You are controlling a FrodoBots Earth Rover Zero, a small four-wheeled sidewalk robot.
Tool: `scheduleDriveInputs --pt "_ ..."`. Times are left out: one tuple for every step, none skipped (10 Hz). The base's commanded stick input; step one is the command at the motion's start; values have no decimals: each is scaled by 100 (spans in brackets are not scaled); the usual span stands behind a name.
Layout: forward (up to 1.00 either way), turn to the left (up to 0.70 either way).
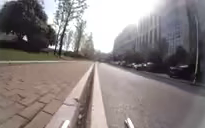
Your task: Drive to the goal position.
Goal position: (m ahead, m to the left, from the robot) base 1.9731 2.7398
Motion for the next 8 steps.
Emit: scheduleDriveInputs --pt "45 -27" --pt "9 -41" --pt "0 -26" --pt "0 -5" --pt "0 0" --pt "0 -8" --pt "0 -21" --pt "0 -36"
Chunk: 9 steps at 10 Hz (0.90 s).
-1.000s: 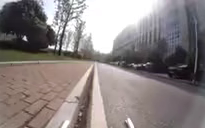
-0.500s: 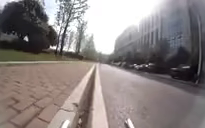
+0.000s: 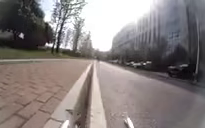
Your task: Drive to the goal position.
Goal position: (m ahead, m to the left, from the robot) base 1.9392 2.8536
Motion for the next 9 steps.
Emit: scheduleDriveInputs --pt "0 -45" --pt "0 -45" --pt "0 -45" --pt "0 -45" --pt "0 -45" --pt "0 -45" --pt "0 -45" --pt "4 -43" --pt "24 -35"
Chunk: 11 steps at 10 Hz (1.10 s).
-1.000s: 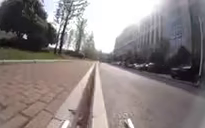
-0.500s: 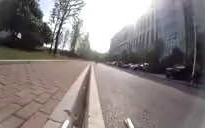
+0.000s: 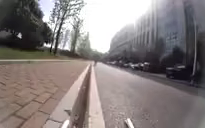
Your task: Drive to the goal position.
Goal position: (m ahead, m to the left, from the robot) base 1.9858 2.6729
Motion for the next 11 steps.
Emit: scheduleDriveInputs --pt "45 -27" --pt "45 -27" --pt "45 -27" --pt "45 -27" --pt "45 -27" --pt "45 -27" --pt "45 -27" --pt "32 -32" --pt "0 -36" --pt "0 -3" --pt "0 0"
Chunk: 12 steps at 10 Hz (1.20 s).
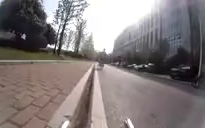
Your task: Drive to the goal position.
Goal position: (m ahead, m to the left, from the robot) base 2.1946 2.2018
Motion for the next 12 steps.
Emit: scheduleDriveInputs --pt "0 0" --pt "0 0" --pt "0 0" --pt "0 0" --pt "0 0" --pt "0 0" --pt "0 0" --pt "0 0" --pt "0 -14" --pt "0 -45" --pt "0 -45" --pt "0 -45"
